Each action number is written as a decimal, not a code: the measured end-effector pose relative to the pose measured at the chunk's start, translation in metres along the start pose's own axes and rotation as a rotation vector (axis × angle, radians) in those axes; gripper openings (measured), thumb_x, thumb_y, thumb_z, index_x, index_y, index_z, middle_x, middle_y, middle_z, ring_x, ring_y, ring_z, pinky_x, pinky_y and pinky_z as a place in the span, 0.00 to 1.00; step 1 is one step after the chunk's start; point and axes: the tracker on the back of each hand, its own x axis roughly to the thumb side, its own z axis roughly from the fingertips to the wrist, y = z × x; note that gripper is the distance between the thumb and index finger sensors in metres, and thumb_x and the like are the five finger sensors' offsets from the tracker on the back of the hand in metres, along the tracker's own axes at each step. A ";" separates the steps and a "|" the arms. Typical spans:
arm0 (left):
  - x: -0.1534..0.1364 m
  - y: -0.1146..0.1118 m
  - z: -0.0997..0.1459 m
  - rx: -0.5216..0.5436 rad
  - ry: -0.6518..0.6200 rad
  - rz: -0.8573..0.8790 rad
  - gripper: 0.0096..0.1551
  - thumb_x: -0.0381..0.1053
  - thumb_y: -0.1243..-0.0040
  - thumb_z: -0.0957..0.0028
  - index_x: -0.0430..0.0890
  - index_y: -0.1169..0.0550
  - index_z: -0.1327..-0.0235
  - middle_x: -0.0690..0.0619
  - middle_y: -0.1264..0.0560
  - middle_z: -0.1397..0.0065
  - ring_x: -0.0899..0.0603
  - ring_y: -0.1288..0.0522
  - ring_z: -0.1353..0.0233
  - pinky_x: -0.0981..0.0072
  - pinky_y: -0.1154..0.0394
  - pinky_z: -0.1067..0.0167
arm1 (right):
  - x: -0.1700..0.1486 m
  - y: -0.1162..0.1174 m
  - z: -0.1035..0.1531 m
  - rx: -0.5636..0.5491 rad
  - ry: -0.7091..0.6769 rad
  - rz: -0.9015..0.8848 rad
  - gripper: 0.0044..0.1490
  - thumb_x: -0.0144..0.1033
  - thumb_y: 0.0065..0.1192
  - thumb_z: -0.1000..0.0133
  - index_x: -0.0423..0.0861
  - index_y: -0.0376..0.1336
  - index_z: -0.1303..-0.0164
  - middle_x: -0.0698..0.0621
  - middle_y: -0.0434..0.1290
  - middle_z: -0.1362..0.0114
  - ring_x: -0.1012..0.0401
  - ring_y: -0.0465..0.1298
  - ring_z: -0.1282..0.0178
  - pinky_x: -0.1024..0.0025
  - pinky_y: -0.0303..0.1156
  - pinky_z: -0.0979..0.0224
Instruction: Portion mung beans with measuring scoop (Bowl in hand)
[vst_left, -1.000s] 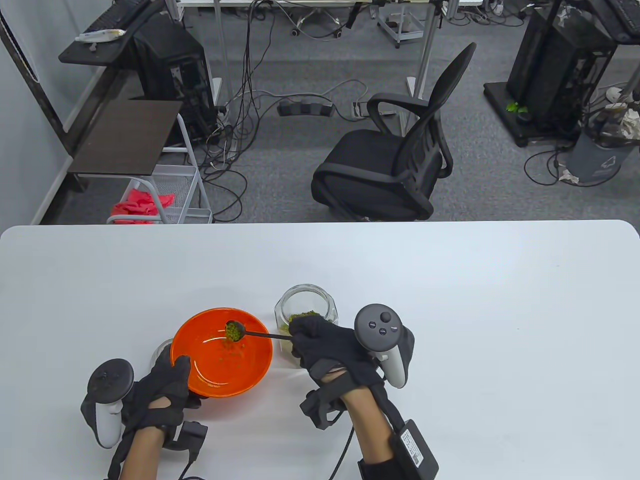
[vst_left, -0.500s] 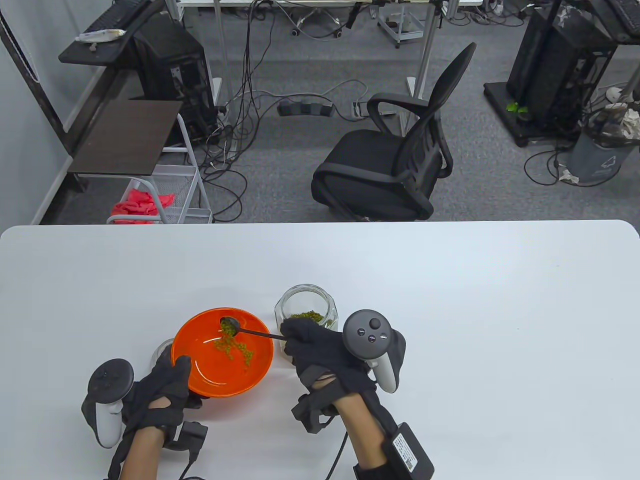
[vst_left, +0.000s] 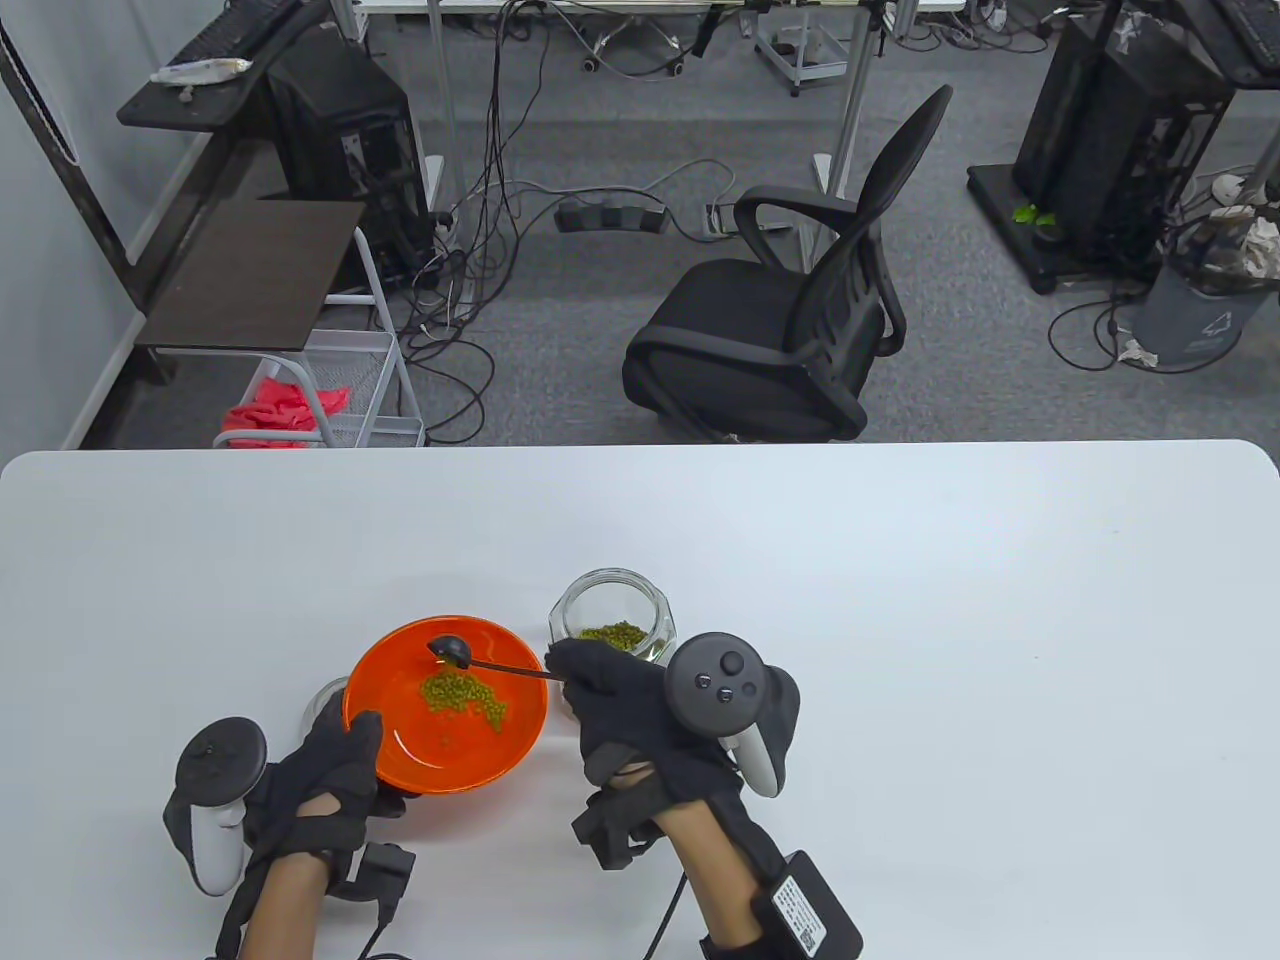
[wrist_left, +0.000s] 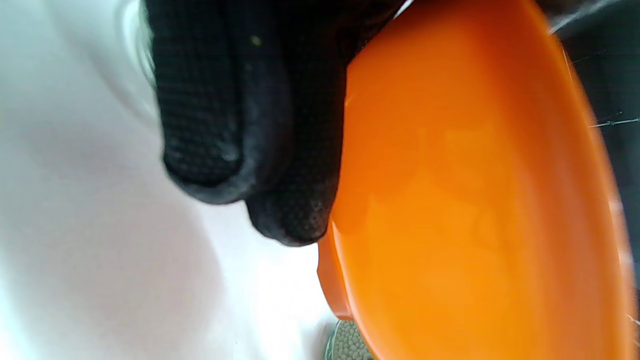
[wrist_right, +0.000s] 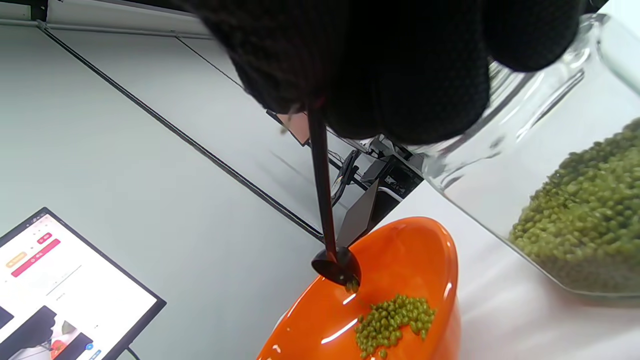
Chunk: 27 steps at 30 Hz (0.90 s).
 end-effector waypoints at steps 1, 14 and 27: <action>0.000 0.000 0.000 0.000 0.000 0.000 0.40 0.58 0.54 0.40 0.35 0.44 0.23 0.39 0.29 0.32 0.46 0.07 0.59 0.71 0.09 0.65 | 0.000 0.000 0.000 -0.006 -0.001 0.005 0.24 0.20 0.72 0.53 0.42 0.75 0.45 0.35 0.80 0.44 0.44 0.83 0.53 0.34 0.68 0.39; 0.000 0.000 0.000 0.001 0.000 0.002 0.40 0.58 0.54 0.40 0.35 0.44 0.23 0.39 0.29 0.32 0.46 0.07 0.59 0.71 0.09 0.65 | -0.003 -0.027 0.003 -0.089 0.025 -0.121 0.24 0.22 0.71 0.52 0.41 0.73 0.43 0.35 0.79 0.44 0.45 0.81 0.54 0.34 0.67 0.39; 0.000 0.001 0.000 0.001 -0.005 0.001 0.40 0.58 0.54 0.40 0.35 0.44 0.23 0.39 0.30 0.32 0.46 0.07 0.59 0.71 0.09 0.65 | -0.013 -0.085 0.016 -0.285 0.040 -0.208 0.24 0.27 0.68 0.49 0.39 0.71 0.42 0.35 0.78 0.48 0.48 0.80 0.59 0.35 0.67 0.40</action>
